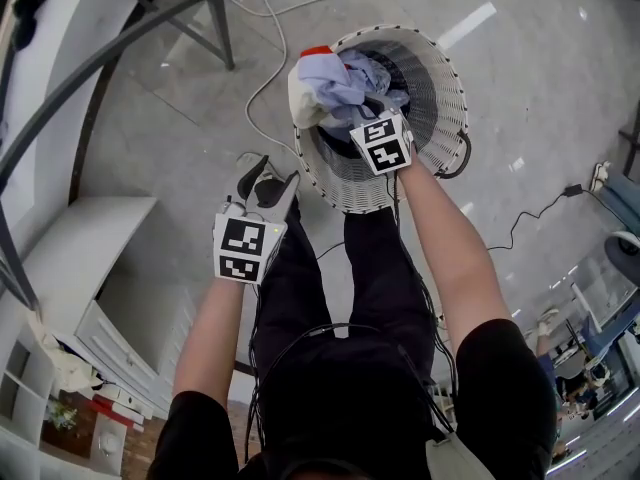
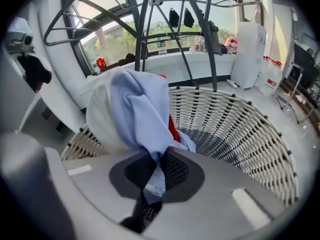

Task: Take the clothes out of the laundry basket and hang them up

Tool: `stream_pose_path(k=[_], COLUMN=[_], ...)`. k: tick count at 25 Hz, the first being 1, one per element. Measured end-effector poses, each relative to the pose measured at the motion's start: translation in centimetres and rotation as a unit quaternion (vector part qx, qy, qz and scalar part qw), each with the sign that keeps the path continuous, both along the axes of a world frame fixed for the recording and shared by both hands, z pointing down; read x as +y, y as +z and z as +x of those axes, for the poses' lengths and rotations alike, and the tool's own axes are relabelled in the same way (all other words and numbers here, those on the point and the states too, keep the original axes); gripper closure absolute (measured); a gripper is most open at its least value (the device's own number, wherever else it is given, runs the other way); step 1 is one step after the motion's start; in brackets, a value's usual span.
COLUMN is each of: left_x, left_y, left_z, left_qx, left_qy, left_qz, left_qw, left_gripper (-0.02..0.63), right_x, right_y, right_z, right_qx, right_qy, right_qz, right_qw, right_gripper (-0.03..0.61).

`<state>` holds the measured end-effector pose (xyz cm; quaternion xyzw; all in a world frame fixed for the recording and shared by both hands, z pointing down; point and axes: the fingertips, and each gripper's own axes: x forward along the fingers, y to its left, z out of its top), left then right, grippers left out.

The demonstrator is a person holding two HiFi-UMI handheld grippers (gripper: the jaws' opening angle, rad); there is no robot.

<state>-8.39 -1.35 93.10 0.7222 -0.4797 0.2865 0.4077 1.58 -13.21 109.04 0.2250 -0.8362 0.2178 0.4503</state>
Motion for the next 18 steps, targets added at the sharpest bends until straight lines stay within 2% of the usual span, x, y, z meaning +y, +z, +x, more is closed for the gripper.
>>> stream_pose_path(k=[4,11,18], left_x=[-0.7,-2.1,-2.9], left_y=[-1.4,-5.0,-11.7], left_z=[0.6,0.6,0.0], left_qx=[0.006,0.005,-0.002], left_qy=[0.005,0.011,0.021], left_qz=[0.014,0.041,0.073], left_qw=[0.9999,0.9991,0.9971], left_gripper=[0.382,0.382,0.382], right_x=[1.1,1.1,0.1], right_y=[-4.5,-13.5,-25.4], right_z=[1.6,4.0,4.3], right_qx=[-0.025,-0.051,-0.084], right_qy=[0.033,0.061,0.079], right_qz=[0.003,0.030,0.057], right_qw=[0.999,0.996,0.992], right_gripper=[0.543,0.545,0.545])
